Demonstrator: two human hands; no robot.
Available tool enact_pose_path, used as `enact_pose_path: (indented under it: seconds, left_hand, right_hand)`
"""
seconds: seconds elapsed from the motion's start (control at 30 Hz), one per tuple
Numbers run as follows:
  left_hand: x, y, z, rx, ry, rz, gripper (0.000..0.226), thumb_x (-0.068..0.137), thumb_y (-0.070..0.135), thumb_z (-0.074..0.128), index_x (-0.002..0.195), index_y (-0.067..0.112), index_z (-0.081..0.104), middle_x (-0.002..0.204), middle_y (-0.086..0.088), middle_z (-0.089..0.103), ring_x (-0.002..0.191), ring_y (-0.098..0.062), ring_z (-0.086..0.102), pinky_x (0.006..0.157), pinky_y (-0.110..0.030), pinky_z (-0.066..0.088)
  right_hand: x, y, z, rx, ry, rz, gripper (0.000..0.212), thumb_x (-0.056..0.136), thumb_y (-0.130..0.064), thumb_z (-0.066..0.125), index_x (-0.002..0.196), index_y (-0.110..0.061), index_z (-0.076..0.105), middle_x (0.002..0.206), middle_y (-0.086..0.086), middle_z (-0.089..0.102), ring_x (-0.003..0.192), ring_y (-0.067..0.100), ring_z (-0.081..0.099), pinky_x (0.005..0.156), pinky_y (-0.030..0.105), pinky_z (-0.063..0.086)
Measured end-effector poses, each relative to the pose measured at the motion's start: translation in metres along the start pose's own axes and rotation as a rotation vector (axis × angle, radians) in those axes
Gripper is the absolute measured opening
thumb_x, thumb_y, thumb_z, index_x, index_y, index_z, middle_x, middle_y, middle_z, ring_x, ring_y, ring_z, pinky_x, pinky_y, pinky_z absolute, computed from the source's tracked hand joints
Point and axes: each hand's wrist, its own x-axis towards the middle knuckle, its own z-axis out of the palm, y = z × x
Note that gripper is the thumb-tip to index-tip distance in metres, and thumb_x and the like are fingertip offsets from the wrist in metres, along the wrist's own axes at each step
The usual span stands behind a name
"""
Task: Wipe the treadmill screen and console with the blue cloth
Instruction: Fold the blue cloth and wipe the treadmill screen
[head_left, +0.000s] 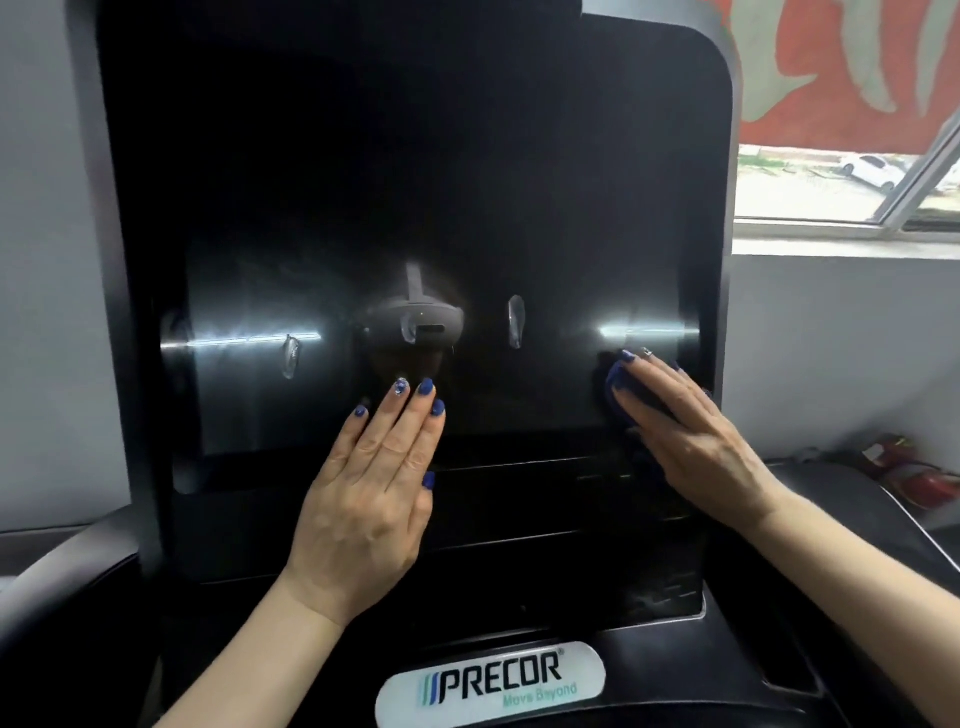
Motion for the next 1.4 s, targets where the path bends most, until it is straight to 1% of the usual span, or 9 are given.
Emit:
enact_pose_path:
  seconds: [0.1, 0.2, 0.37, 0.57, 0.7, 0.97, 1.03, 1.2, 1.4]
  left_hand:
    - [-0.011, -0.023, -0.009, 0.035, 0.011, -0.016, 0.050, 0.100, 0.015, 0.039, 0.147, -0.002, 0.041, 0.158, -0.016, 0.034, 0.148, -0.029, 0.030, 0.120, -0.050, 0.027]
    - [-0.020, -0.039, -0.008, 0.054, 0.004, -0.032, 0.051, 0.100, 0.016, 0.039, 0.148, -0.002, 0.038, 0.160, -0.016, 0.031, 0.149, -0.029, 0.028, 0.122, -0.047, 0.023]
    - [-0.023, -0.041, -0.002, 0.088, 0.000, -0.011, 0.052, 0.103, 0.019, 0.037, 0.151, 0.000, 0.034, 0.161, -0.015, 0.028, 0.150, -0.027, 0.026, 0.122, -0.045, 0.023]
    - [-0.025, -0.041, -0.003, 0.100, -0.001, -0.010, 0.053, 0.102, 0.018, 0.038, 0.152, 0.001, 0.034, 0.161, -0.015, 0.029, 0.150, -0.026, 0.027, 0.122, -0.044, 0.023]
    - [-0.025, -0.041, -0.002, 0.102, -0.007, -0.019, 0.053, 0.104, 0.019, 0.035, 0.153, 0.001, 0.032, 0.161, -0.015, 0.028, 0.150, -0.026, 0.026, 0.122, -0.045, 0.023]
    - [-0.025, -0.041, -0.004, 0.118, -0.027, -0.014, 0.053, 0.103, 0.020, 0.036, 0.153, 0.001, 0.032, 0.161, -0.015, 0.028, 0.150, -0.027, 0.026, 0.123, -0.044, 0.021]
    - [-0.025, -0.039, -0.004, 0.116, -0.028, -0.021, 0.052, 0.104, 0.020, 0.035, 0.152, 0.001, 0.033, 0.161, -0.015, 0.028, 0.150, -0.027, 0.026, 0.123, -0.044, 0.021]
    - [-0.028, -0.039, -0.003, 0.115, -0.039, -0.025, 0.054, 0.103, 0.021, 0.036, 0.153, 0.002, 0.031, 0.162, -0.014, 0.026, 0.150, -0.026, 0.025, 0.123, -0.044, 0.021]
    - [-0.025, -0.041, -0.003, 0.107, -0.039, -0.027, 0.054, 0.101, 0.021, 0.039, 0.151, 0.001, 0.035, 0.161, -0.014, 0.030, 0.150, -0.025, 0.026, 0.123, -0.043, 0.020]
  right_hand:
    - [0.003, 0.010, -0.005, 0.000, -0.059, -0.094, 0.035, 0.101, -0.012, 0.047, 0.132, -0.002, 0.057, 0.143, 0.015, 0.041, 0.140, 0.028, 0.037, 0.114, 0.049, 0.034]
    - [0.006, 0.018, -0.010, -0.059, -0.116, -0.194, 0.035, 0.104, -0.013, 0.043, 0.138, -0.008, 0.049, 0.142, 0.013, 0.043, 0.143, 0.025, 0.033, 0.119, 0.043, 0.028]
    - [0.035, -0.016, 0.009, -0.035, -0.195, -0.334, 0.045, 0.097, -0.003, 0.052, 0.140, -0.013, 0.048, 0.149, 0.004, 0.040, 0.143, 0.021, 0.035, 0.118, 0.042, 0.030]
    - [0.043, -0.026, 0.009, -0.020, -0.289, -0.447, 0.039, 0.107, -0.013, 0.033, 0.143, -0.014, 0.047, 0.152, 0.000, 0.041, 0.142, 0.022, 0.037, 0.118, 0.043, 0.028]
    - [0.026, 0.000, -0.010, -0.074, -0.377, -0.415, 0.041, 0.109, -0.017, 0.027, 0.147, -0.024, 0.040, 0.158, -0.010, 0.030, 0.145, 0.017, 0.031, 0.120, 0.041, 0.024]
    - [0.059, -0.068, 0.027, -0.014, -0.329, -0.434, 0.040, 0.107, -0.017, 0.034, 0.144, -0.020, 0.048, 0.155, -0.007, 0.033, 0.148, 0.014, 0.021, 0.122, 0.033, 0.014]
    - [0.044, -0.060, 0.023, -0.023, -0.269, -0.342, 0.040, 0.105, -0.014, 0.038, 0.145, -0.020, 0.046, 0.155, -0.004, 0.036, 0.147, 0.018, 0.026, 0.121, 0.038, 0.020]
    - [0.016, -0.106, 0.050, 0.039, 0.093, 0.215, 0.039, 0.100, -0.006, 0.046, 0.138, -0.011, 0.050, 0.149, 0.007, 0.044, 0.144, 0.026, 0.034, 0.118, 0.045, 0.028]
    - [0.109, -0.096, 0.052, 0.070, 0.391, 0.469, 0.037, 0.102, -0.008, 0.041, 0.136, 0.001, 0.053, 0.147, 0.016, 0.046, 0.142, 0.031, 0.035, 0.113, 0.051, 0.035]
